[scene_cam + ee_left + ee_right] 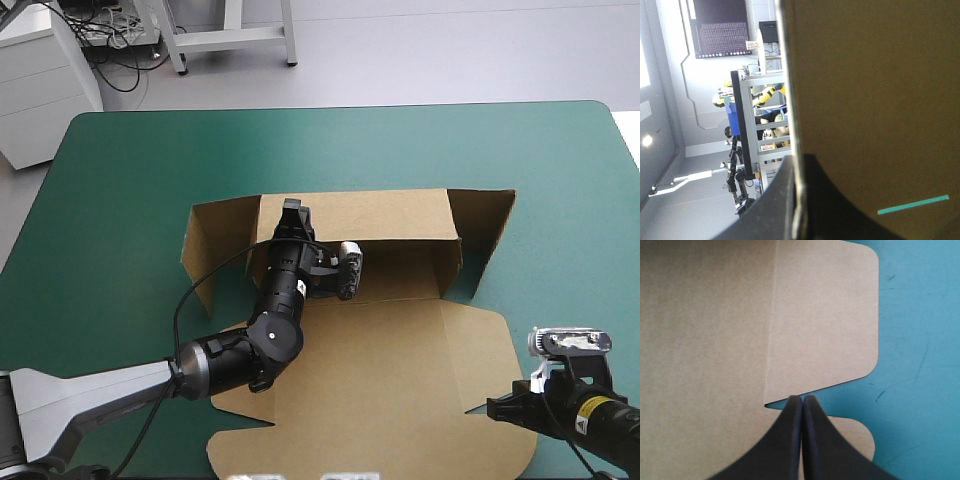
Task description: Fold the box
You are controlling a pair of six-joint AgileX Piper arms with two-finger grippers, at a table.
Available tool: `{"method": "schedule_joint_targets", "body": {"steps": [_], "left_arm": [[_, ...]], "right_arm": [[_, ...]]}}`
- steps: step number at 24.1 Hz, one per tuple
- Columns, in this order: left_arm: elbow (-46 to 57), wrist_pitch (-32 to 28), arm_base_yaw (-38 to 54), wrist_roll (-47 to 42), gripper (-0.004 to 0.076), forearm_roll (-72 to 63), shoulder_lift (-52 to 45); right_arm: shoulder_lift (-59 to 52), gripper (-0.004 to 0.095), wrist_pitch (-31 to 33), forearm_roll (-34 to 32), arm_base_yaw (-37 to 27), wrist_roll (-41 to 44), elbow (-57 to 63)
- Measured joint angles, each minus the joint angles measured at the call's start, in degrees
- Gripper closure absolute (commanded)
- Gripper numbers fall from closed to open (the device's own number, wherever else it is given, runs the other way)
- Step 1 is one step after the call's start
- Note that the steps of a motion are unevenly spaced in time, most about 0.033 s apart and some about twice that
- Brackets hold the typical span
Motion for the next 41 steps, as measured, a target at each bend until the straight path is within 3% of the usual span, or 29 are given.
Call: {"method": "schedule_joint_targets", "body": {"steps": [6,10,13,14,18,25,28,33,41], "left_arm": [[-0.05,1.57,0.43,-0.31,0.0756,2.03,2.36],[-0.23,2.36,0.61,-0.37,0.0756,2.87,3.32],[-0.45,2.75,0.61,-0.37,0.0756,2.92,3.37],[-0.51,2.75,0.61,-0.37,0.0756,2.92,3.37],[-0.51,2.91,0.61,-1.08,0.0756,2.92,3.37],[-0.51,3.11,0.61,-2.3,0.0756,2.92,3.44],[-0.51,3.19,0.61,-2.3,0.0756,2.92,3.48],[-0.51,3.19,0.61,-2.3,0.0756,2.92,3.48],[-0.51,3.19,0.61,-2.3,0.0756,2.92,3.48]], "right_arm": [[0.0,0.092,0.17,-1.93,-0.05,-0.54,0.0],[0.0,0.0817,1.04,-2.16,-0.05,-3.12,0.0],[0.0,0.0564,1.66,-2.3,-0.05,-4.8,0.0],[0.0,0.044,1.73,-2.3,-0.05,-4.86,0.0],[0.0,0.0173,1.9,-2.5,-0.05,-4.66,0.0],[2.76,0.0137,0.7,-12.84,-0.05,1.25,-6.45],[11.38,0.0138,1.59,-19.25,-0.05,1.4,-16.78],[26.09,0.0139,1.95,-23.78,-0.05,-1.02,-32.11],[41.83,0.014,2.96,-22.02,-4.8,-8.02,-51.94]]}}
